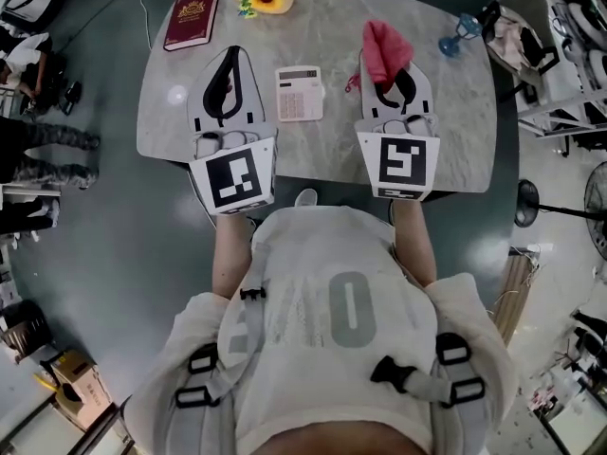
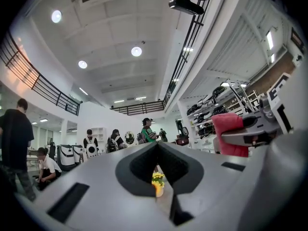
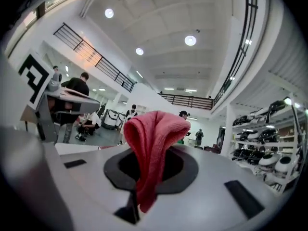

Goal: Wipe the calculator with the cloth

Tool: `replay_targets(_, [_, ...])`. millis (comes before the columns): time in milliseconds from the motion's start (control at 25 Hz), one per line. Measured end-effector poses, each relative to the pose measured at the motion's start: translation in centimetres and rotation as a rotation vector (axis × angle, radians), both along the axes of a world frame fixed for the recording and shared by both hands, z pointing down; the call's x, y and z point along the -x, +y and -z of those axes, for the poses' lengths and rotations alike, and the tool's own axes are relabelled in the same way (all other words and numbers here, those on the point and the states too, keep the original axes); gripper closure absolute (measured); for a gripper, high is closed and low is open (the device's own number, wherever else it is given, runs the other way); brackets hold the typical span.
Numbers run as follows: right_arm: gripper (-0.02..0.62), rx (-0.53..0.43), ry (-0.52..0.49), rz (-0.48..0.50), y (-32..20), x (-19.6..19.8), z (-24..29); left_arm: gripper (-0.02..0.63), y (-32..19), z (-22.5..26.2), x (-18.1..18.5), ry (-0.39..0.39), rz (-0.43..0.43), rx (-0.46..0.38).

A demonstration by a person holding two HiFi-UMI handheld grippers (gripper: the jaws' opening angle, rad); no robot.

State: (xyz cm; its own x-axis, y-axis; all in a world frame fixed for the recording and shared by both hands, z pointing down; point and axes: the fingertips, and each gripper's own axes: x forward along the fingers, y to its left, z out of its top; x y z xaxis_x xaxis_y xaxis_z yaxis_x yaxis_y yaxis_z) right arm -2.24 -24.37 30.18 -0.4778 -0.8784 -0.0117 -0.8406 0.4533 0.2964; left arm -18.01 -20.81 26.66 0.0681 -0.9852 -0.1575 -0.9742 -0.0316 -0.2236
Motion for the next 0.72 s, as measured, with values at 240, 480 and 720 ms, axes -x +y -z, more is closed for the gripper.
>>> replay_targets(240, [0.541,0.027,-0.046,0.005,0.36,-1.12,-0.74,0.586,0.49,0.41,0.34,0.004,0.024,-0.023])
replay_targets(480, [0.541,0.008,-0.017,0.019,0.97,-0.9,-0.62,0.586,0.95,0.69,0.29,0.02,0.028,-0.025])
replay_targets(720, [0.541,0.018,-0.023,0.016,0.72,-1.23,-0.72,0.586,0.8,0.32,0.2,0.022,0.025,-0.015])
